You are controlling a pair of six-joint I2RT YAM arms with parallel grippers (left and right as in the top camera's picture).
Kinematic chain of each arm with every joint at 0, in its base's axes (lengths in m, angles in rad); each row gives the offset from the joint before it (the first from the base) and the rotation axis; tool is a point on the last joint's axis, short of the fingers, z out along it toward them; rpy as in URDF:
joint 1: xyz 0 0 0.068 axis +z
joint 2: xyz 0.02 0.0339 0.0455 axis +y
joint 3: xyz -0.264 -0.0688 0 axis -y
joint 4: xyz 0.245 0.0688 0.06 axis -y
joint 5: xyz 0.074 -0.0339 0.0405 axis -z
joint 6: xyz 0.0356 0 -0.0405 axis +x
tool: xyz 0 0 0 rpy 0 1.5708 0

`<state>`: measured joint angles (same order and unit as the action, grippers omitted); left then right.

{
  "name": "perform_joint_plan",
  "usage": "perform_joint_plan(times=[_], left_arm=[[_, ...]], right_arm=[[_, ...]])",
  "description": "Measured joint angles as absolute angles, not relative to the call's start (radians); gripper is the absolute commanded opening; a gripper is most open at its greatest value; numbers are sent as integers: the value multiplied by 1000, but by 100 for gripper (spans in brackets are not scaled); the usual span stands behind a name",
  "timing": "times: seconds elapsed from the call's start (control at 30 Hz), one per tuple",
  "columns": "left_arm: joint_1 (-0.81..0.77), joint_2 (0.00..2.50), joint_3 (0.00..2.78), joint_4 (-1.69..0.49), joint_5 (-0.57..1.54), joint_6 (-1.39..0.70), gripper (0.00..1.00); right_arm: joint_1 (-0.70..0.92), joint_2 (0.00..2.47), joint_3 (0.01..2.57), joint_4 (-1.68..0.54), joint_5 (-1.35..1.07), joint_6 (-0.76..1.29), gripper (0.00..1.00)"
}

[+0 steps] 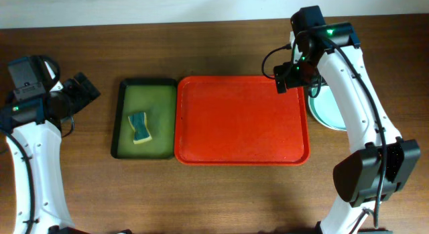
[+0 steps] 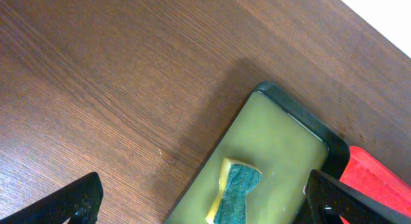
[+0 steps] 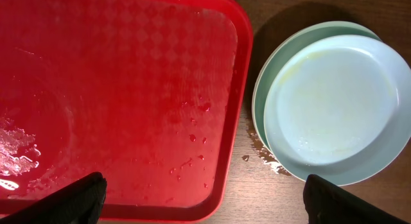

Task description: Clean dirty plates on tray and stack at the side

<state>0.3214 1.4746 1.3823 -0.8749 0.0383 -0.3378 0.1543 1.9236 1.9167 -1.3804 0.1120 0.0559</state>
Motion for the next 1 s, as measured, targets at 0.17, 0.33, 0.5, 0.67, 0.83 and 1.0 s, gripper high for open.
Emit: perform_joint_plan(times=[0.17, 0.33, 0.5, 0.67, 0.83, 1.0], left_arm=[[321, 1475, 1382, -875, 38, -338, 100], [321, 1475, 1382, -875, 39, -338, 99], [321, 1475, 1382, -874, 39, -338, 99], [321, 1475, 1382, -872, 38, -338, 99], [321, 1475, 1383, -875, 42, -338, 99], [321, 1476, 1382, -876, 41, -338, 99]], right_arm=[[154, 1715, 1915, -1380, 112, 56, 99], [154, 1393, 1921, -1382, 112, 55, 99], [154, 1100, 1921, -1381, 123, 55, 99], [154, 719, 1902, -1390, 165, 55, 99], [130, 286, 1540, -1304, 146, 56, 99], [59, 31, 954, -817, 85, 56, 99]])
